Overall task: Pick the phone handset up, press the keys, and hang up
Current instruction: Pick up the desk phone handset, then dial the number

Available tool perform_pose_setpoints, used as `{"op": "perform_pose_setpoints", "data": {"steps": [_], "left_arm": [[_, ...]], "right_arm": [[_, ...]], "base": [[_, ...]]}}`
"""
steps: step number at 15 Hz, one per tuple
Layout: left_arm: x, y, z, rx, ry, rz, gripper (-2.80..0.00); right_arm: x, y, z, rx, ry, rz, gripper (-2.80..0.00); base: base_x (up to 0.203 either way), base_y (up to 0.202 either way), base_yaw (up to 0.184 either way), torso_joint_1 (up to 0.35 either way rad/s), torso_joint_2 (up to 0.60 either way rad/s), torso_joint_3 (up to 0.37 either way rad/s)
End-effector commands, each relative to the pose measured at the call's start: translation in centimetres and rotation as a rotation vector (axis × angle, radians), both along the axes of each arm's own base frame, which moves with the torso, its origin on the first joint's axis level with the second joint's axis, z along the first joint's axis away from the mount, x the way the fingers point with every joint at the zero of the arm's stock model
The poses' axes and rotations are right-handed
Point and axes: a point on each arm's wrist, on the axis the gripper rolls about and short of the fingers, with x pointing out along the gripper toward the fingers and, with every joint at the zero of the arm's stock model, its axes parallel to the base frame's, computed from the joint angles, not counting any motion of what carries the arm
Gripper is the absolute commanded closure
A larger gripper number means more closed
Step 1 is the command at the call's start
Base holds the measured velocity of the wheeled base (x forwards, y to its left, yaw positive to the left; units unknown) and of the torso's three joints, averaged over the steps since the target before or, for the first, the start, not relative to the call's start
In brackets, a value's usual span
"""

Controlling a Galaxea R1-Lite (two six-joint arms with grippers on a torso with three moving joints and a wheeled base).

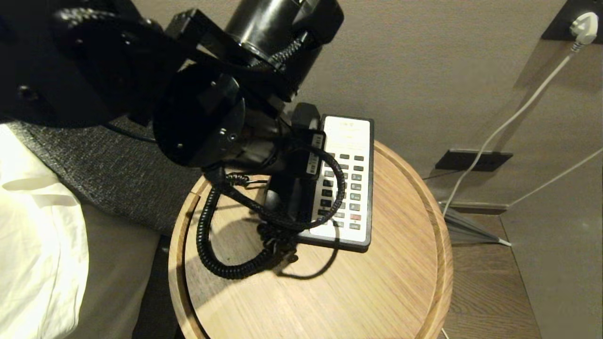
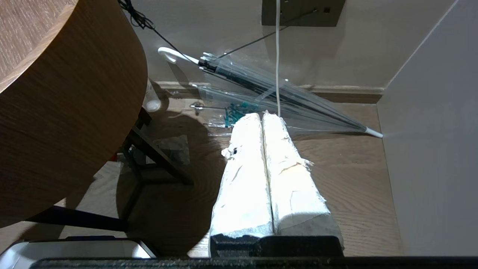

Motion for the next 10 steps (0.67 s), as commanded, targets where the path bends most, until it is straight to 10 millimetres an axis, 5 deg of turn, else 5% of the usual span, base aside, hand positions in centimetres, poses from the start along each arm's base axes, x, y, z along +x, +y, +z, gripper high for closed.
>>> {"op": "perform_pose_setpoints", "data": {"steps": [1, 5, 10], "left_arm": [[-1.4, 2.0, 2.0, -0.054, -0.042, 0.032, 0.0], [-3.9, 5.4, 5.3, -0.17, -0.128, 0.088, 0.0], [-8.8, 12.2, 9.4, -0.44, -0.204, 0.147, 0.0]], "right_arm": [[0.2, 0.0, -0.5, 0.0, 0.019, 0.0, 0.0], [0.2, 0.0, -0.5, 0.0, 0.019, 0.0, 0.0], [0.1, 0.0, -0.5, -0.013, 0.017, 0.004, 0.0]], "base": [[0.0, 0.0, 0.0, 0.0, 0.0, 0.0], [0.0, 0.0, 0.0, 0.0, 0.0, 0.0], [0.0, 0.0, 0.0, 0.0, 0.0, 0.0]]}}
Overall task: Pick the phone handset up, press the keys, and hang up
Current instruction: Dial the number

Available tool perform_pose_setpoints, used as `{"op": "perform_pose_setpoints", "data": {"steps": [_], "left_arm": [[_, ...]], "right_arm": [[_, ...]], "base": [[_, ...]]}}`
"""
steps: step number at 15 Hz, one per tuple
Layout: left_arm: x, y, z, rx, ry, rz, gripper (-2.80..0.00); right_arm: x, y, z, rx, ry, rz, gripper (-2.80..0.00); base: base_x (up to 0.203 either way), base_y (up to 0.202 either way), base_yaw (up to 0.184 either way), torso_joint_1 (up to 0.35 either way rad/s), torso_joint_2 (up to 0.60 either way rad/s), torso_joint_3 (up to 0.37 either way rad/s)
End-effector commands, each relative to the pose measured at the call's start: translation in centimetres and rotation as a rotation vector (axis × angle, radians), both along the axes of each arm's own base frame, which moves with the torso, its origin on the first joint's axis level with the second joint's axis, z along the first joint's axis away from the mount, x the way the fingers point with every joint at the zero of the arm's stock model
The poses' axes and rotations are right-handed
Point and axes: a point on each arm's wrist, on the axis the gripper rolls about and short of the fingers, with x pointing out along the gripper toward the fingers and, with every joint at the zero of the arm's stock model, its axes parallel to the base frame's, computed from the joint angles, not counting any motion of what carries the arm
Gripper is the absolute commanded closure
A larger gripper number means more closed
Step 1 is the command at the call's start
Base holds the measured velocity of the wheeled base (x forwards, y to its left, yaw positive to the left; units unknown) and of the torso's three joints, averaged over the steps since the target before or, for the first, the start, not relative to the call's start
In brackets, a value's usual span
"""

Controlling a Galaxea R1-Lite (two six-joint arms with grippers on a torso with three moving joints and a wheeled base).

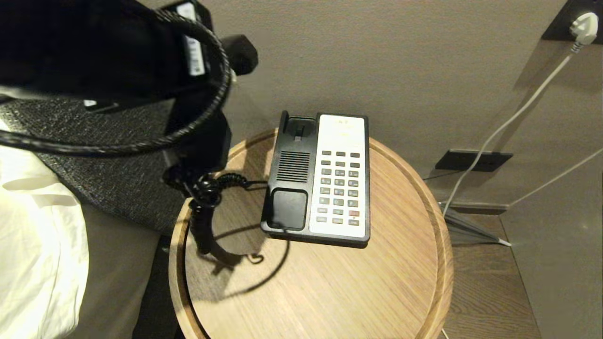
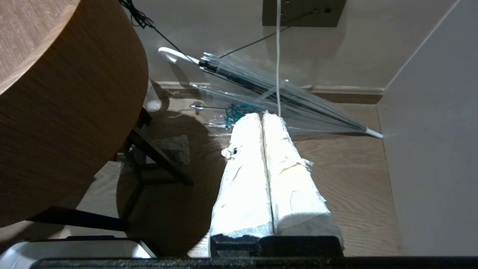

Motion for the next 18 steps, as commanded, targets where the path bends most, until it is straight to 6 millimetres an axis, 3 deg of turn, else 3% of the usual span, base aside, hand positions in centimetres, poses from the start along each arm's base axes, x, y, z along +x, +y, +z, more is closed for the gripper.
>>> {"op": "perform_pose_setpoints", "data": {"steps": [1, 4, 6, 8, 10, 11, 13, 16, 18], "left_arm": [[-4.1, 5.5, 2.5, -0.197, -0.058, 0.015, 0.0], [-7.6, 10.1, 2.3, -0.401, -0.042, 0.0, 0.0], [-9.4, 12.5, 1.7, -0.474, -0.041, -0.005, 0.0], [-11.1, 14.9, 1.2, -0.531, -0.037, -0.074, 0.0], [-13.1, 17.3, 0.8, -0.598, -0.052, -0.213, 0.0], [-13.7, 18.0, 0.7, -0.642, -0.075, -0.252, 0.0], [-13.5, 17.7, -1.4, -0.637, -0.061, -0.254, 0.0], [-14.0, 18.0, -4.6, -0.619, -0.036, -0.261, 0.0], [-14.6, 18.5, -4.8, -0.67, -0.044, -0.283, 0.0]], "right_arm": [[0.1, 0.0, -0.5, -0.008, 0.018, 0.002, 0.0], [0.0, 0.0, 0.0, -0.01, 0.002, 0.004, 0.0], [-1.3, 0.1, 2.9, -0.011, -0.053, 0.05, 0.0], [-4.1, 0.3, 6.4, -0.014, -0.047, 0.127, 0.0], [-6.7, 0.7, 8.3, -0.015, -0.015, 0.273, 0.0], [-6.9, 0.8, 9.1, -0.012, 0.005, 0.317, 0.0], [-4.9, 0.8, 11.3, 0.037, 0.107, 0.345, 0.0], [2.0, 0.9, 14.8, 0.141, 0.378, 0.403, 0.0], [7.1, 0.9, 16.7, 0.188, 0.488, 0.428, 0.0]], "base": [[0.0, 0.0, 0.0, 0.0, 0.0, 0.0], [0.0, 0.0, 0.0, 0.0, 0.0, 0.0], [0.0, 0.0, 0.0, 0.0, 0.0, 0.0], [0.0, 0.0, 0.0, 0.0, 0.0, 0.0], [0.0, 0.0, 0.0, 0.0, 0.0, 0.0], [0.0, 0.0, 0.0, 0.0, 0.0, 0.0], [0.0, 0.0, 0.0, 0.0, 0.0, 0.0], [0.0, 0.0, 0.0, 0.0, 0.0, 0.0], [0.0, 0.0, 0.0, 0.0, 0.0, 0.0]]}}
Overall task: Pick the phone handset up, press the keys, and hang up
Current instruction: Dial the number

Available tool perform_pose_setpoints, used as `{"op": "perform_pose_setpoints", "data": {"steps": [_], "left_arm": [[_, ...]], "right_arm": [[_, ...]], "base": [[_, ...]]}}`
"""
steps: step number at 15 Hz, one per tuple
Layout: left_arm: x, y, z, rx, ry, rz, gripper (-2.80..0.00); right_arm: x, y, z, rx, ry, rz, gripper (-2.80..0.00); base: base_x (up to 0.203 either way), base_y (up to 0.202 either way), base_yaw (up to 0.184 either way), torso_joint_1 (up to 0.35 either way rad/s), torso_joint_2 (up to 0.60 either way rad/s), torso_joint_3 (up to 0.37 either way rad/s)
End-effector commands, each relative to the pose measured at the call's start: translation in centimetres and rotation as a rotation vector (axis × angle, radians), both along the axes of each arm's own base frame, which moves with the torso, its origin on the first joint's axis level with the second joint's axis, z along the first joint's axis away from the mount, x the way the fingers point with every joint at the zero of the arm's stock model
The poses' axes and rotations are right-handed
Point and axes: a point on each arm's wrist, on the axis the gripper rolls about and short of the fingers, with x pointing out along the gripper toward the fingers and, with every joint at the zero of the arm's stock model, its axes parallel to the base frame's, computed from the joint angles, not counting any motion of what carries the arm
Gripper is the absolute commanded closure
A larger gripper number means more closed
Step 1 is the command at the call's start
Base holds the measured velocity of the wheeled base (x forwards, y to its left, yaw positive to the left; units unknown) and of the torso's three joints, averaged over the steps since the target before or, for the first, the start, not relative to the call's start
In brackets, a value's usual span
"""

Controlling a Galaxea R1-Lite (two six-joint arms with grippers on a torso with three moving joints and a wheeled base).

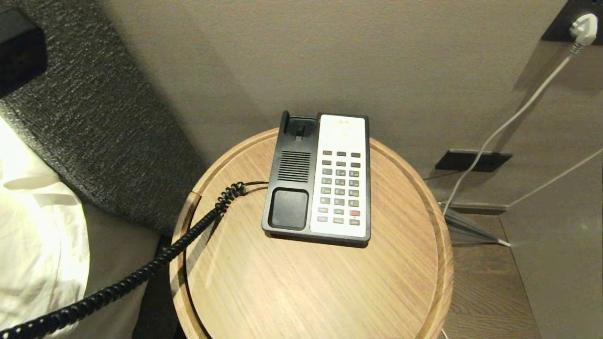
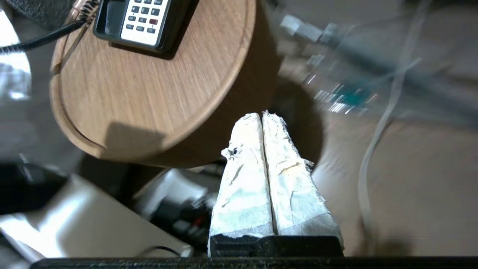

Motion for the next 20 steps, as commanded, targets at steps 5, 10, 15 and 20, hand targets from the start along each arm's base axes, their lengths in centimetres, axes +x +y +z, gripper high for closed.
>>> {"op": "perform_pose_setpoints", "data": {"steps": [5, 10, 15, 20], "left_arm": [[-2.1, 2.0, -2.2, -0.065, -0.003, -0.005, 0.0], [-2.1, 2.0, -3.3, -0.054, 0.016, 0.004, 0.0], [-1.8, 1.7, -3.9, -0.03, 0.031, 0.011, 0.0], [-1.7, 1.5, -4.1, -0.023, 0.04, -0.005, 0.0]], "right_arm": [[14.8, 1.8, 5.8, 0.01, 0.21, 0.095, 0.0], [18.9, 8.4, 6.4, 0.071, 0.231, 0.197, 0.0], [21.1, 13.3, 4.9, 0.054, 0.219, 0.253, 0.0], [20.3, 15.5, 4.1, 0.088, 0.285, 0.317, 0.0]], "base": [[0.0, 0.0, 0.0, 0.0, 0.0, 0.0], [0.0, 0.0, 0.0, 0.0, 0.0, 0.0], [0.0, 0.0, 0.0, 0.0, 0.0, 0.0], [0.0, 0.0, 0.0, 0.0, 0.0, 0.0]]}}
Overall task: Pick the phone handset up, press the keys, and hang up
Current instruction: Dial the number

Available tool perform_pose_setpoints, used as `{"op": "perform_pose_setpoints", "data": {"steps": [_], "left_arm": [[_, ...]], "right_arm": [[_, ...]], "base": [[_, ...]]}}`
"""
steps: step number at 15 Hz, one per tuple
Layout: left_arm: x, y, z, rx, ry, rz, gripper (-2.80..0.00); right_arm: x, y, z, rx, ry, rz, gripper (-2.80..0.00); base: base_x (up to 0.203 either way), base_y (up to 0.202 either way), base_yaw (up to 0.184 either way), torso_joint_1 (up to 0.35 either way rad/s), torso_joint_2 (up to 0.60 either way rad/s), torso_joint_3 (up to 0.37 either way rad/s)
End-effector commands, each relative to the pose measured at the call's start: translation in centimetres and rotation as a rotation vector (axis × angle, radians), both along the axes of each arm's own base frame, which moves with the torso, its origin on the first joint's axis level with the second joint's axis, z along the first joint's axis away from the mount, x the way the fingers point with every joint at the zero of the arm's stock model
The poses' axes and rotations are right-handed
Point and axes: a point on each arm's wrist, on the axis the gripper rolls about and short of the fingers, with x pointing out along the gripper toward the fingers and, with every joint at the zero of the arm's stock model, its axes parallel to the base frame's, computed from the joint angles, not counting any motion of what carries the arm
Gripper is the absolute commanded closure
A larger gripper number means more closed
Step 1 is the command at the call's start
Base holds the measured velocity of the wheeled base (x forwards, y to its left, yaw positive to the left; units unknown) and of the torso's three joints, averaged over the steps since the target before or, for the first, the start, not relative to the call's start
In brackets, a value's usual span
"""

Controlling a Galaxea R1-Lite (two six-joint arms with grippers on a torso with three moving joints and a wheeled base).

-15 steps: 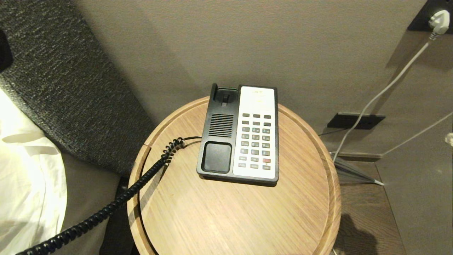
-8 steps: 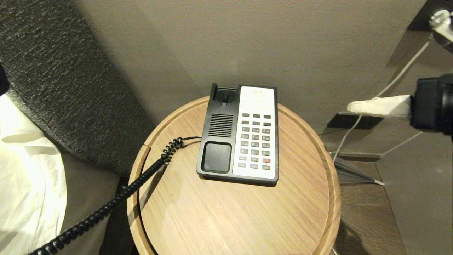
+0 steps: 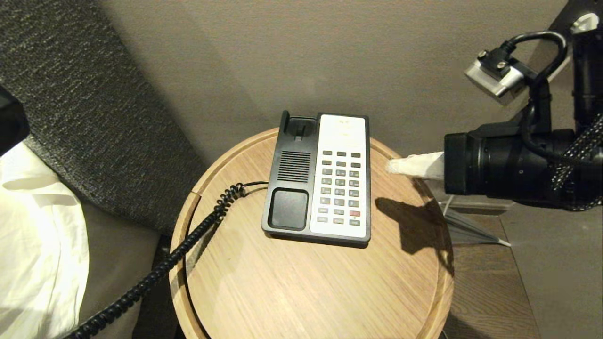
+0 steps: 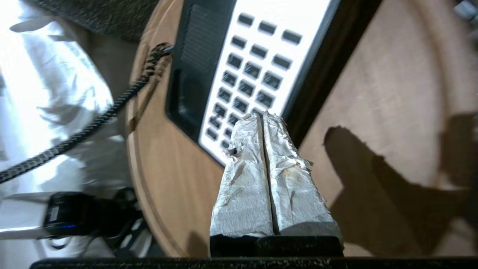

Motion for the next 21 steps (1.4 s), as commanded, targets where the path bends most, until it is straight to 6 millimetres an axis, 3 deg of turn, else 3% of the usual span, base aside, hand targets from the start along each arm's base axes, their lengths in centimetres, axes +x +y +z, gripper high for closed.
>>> {"op": "perform_pose_setpoints", "data": {"steps": [1, 11, 21], "left_arm": [[0.1, -0.1, -0.2, 0.004, 0.012, 0.0, 0.0], [0.4, -0.4, -0.5, -0.014, -0.002, -0.008, 0.0], [0.3, -0.4, -0.5, -0.017, -0.002, -0.009, 0.0]], "right_arm": [[0.3, 0.7, -0.8, -0.012, 0.03, 0.009, 0.0], [2.8, 2.7, -3.1, -0.02, 0.01, -0.042, 0.0], [3.1, 2.9, -2.7, 0.01, 0.002, -0.042, 0.0]], "base": [[0.0, 0.0, 0.0, 0.0, 0.0, 0.0], [0.0, 0.0, 0.0, 0.0, 0.0, 0.0], [0.0, 0.0, 0.0, 0.0, 0.0, 0.0]]}}
